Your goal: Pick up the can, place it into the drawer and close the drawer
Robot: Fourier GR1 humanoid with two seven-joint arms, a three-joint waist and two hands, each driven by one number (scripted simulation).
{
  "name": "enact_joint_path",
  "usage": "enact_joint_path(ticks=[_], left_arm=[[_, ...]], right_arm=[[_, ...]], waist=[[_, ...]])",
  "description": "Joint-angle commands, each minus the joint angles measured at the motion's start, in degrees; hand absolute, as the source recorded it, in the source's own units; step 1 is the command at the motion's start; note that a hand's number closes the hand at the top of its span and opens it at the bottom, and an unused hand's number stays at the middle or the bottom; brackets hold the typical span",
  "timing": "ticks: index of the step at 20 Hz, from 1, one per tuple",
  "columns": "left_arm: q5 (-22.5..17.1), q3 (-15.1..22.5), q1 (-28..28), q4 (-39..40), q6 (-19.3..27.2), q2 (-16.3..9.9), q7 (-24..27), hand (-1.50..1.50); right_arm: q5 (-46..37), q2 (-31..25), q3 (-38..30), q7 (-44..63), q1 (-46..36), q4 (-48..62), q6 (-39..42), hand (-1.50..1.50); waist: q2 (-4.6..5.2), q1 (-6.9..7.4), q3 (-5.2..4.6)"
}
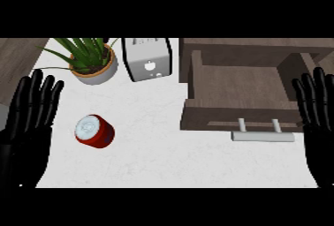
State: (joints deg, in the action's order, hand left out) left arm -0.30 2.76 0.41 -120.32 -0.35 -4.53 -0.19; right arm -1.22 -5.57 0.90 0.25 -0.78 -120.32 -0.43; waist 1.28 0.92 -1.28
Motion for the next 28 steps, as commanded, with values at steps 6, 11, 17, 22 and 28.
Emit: enact_joint_path(ticks=[6,11,17,22,28], left_arm=[[-21.2,6.5,-0.5,-1.5,-24.3,-7.3,3.6,-1.5],[-24.1,-1.4,-3.0,4.9,-27.5,-18.1,-8.4,-1.5],[-32.0,-9.6,-9.0,6.6,-37.1,-21.9,-5.9,-1.5],[-38.3,-12.1,-6.2,3.5,-32.7,-21.6,-15.1,-1.5],[-34.9,-12.5,-3.8,7.9,-33.2,-18.8,-17.1,-1.5]], right_arm=[[-1.4,0.6,-0.6,-2.3,-0.9,1.0,-1.1,-1.5],[-0.4,0.8,-1.0,14.3,4.6,-0.2,-3.2,-1.5],[3.6,-1.5,-5.6,10.1,9.2,-0.4,1.3,-1.5],[2.8,0.7,-4.1,8.7,15.5,-4.3,2.2,-1.5],[2.9,1.1,-6.1,7.1,14.7,-2.6,3.1,-1.5]], waist=[[-1.3,-0.9,1.1],[-1.28,-1.13,1.23],[-1.34,-0.84,1.27],[-1.38,-1.04,1.29],[-1.32,-1.1,1.28]])
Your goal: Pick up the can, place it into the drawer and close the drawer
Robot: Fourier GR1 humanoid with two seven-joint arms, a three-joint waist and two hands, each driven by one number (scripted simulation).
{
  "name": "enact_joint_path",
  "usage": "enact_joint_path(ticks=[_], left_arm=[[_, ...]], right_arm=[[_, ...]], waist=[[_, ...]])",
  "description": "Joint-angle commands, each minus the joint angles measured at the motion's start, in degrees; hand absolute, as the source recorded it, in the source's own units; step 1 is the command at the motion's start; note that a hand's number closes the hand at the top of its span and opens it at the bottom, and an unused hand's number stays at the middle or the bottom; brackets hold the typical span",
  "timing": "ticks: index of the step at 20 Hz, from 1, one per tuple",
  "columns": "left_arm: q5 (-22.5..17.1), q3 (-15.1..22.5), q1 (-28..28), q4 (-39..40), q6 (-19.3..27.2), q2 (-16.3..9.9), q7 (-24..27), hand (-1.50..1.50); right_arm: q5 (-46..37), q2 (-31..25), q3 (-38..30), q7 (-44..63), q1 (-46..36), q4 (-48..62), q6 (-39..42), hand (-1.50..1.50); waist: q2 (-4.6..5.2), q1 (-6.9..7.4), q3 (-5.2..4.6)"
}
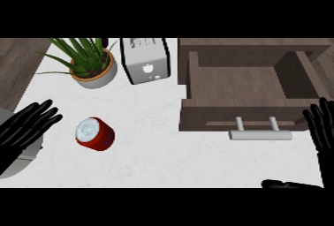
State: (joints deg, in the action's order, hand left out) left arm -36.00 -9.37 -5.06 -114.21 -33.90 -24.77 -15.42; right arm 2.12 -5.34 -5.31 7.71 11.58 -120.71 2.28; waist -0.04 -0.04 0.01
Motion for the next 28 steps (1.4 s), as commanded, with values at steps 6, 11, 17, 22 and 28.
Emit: enact_joint_path(ticks=[6,11,17,22,28], left_arm=[[0.3,-3.7,3.3,5.2,-3.8,0.8,-1.7,-1.5],[13.9,1.3,3.5,10.8,-4.5,8.7,5.5,-1.5],[16.7,-1.8,8.4,18.8,-7.5,7.4,9.7,-1.5],[23.5,-1.4,8.4,23.5,-6.2,10.0,14.8,-1.5],[32.8,-0.3,7.7,31.9,-5.6,11.3,26.5,-1.5]], right_arm=[[1.0,-0.1,-3.5,-5.2,0.6,5.6,3.2,-1.5],[-1.5,2.6,-0.9,-5.5,2.7,3.4,2.3,-1.5],[3.6,-0.6,-7.4,-7.0,4.6,3.1,7.3,-1.5],[0.4,2.1,-4.1,-5.4,4.6,1.2,6.2,-1.5],[-1.2,2.8,-3.5,-4.5,0.5,3.5,4.8,-1.5]], waist=[[0.02,0.03,0.0],[0.02,-0.05,-0.02],[0.02,-0.22,-0.01],[0.02,-0.16,-0.02],[0.05,-0.04,-0.03]])
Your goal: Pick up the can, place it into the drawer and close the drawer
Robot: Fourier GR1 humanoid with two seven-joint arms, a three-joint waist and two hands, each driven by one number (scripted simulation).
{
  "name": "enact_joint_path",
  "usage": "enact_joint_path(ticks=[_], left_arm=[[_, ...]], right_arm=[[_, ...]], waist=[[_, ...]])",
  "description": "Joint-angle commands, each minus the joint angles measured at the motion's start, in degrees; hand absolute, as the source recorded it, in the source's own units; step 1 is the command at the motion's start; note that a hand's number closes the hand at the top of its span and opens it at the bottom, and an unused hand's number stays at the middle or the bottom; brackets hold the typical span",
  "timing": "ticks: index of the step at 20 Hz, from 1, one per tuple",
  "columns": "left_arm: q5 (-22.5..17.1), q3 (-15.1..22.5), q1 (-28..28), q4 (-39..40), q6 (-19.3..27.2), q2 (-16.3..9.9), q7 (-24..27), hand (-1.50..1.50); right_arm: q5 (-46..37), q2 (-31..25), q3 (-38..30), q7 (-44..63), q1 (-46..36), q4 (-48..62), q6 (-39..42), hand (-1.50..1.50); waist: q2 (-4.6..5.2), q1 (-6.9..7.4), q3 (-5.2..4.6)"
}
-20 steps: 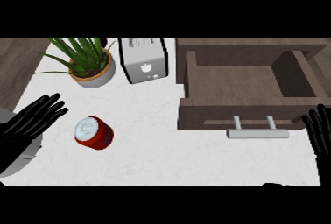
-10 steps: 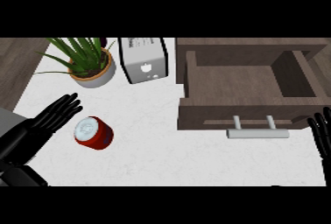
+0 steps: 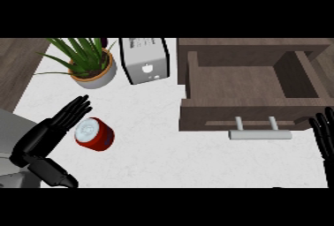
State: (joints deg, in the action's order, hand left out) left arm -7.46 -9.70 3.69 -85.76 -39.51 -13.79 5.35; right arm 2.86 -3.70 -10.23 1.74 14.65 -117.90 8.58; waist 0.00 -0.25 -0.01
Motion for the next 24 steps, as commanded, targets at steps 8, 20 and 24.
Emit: enact_joint_path(ticks=[8,20,24], left_arm=[[8.5,-2.2,6.4,18.2,0.0,-3.1,13.6,-1.5],[14.1,-1.6,10.1,33.8,-0.3,-7.0,26.1,-1.5],[16.9,0.7,9.6,36.4,2.7,-5.6,29.1,-1.5]], right_arm=[[1.1,-0.3,-2.0,2.8,-3.2,0.5,0.8,-1.5],[2.7,-0.7,-4.6,0.3,-1.9,0.8,3.1,-1.5],[-2.5,2.2,-1.1,-0.8,-3.3,2.5,0.0,-1.5]], waist=[[0.02,0.0,0.0],[0.02,-0.15,-0.01],[0.03,-0.01,0.0]])
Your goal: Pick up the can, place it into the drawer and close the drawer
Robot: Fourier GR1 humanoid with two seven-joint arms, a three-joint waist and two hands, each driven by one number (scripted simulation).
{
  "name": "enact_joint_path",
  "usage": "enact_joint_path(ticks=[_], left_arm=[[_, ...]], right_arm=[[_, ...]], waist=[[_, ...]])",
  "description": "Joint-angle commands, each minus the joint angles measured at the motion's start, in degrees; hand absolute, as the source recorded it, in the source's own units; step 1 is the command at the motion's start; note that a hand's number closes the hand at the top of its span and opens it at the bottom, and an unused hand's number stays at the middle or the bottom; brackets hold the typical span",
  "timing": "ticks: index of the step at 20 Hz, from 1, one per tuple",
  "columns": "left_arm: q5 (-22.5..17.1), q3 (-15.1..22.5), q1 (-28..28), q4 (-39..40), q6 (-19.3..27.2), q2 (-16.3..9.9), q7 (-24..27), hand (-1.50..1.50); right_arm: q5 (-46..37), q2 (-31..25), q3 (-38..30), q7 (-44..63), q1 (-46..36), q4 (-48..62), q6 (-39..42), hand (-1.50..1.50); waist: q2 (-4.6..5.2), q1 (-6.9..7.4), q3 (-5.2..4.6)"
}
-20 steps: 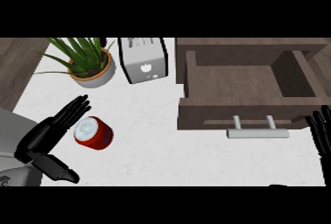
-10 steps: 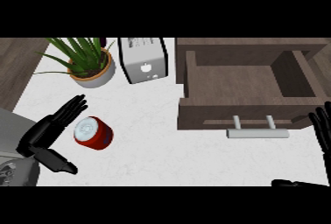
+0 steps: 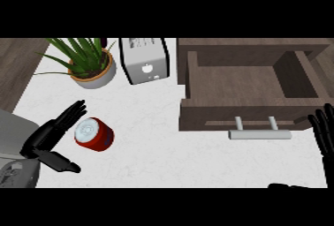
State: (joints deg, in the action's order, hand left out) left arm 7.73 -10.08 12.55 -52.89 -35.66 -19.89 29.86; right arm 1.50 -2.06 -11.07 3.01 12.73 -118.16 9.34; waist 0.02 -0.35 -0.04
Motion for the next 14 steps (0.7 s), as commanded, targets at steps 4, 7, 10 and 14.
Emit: enact_joint_path(ticks=[4,7,10,14], left_arm=[[4.1,0.7,4.3,14.7,0.9,-1.4,12.3,-1.5],[3.2,0.4,5.8,17.0,-1.2,-3.2,11.5,-1.5],[4.1,1.2,9.0,21.7,0.3,-2.2,13.1,-1.5],[4.8,2.7,7.1,20.7,3.2,0.1,14.8,-1.5]], right_arm=[[0.9,0.2,-0.6,-0.4,1.3,-1.1,1.2,-1.5],[-1.5,0.7,-0.1,-4.7,1.8,2.8,1.5,-1.5],[1.5,-0.9,-2.0,-0.9,0.6,-0.3,1.9,-1.5],[1.9,0.5,-0.6,0.6,2.5,-3.0,1.6,-1.5]], waist=[[0.09,-0.27,-0.02],[0.1,-0.24,-0.01],[0.17,-0.45,-0.04],[0.07,-0.27,-0.02]])
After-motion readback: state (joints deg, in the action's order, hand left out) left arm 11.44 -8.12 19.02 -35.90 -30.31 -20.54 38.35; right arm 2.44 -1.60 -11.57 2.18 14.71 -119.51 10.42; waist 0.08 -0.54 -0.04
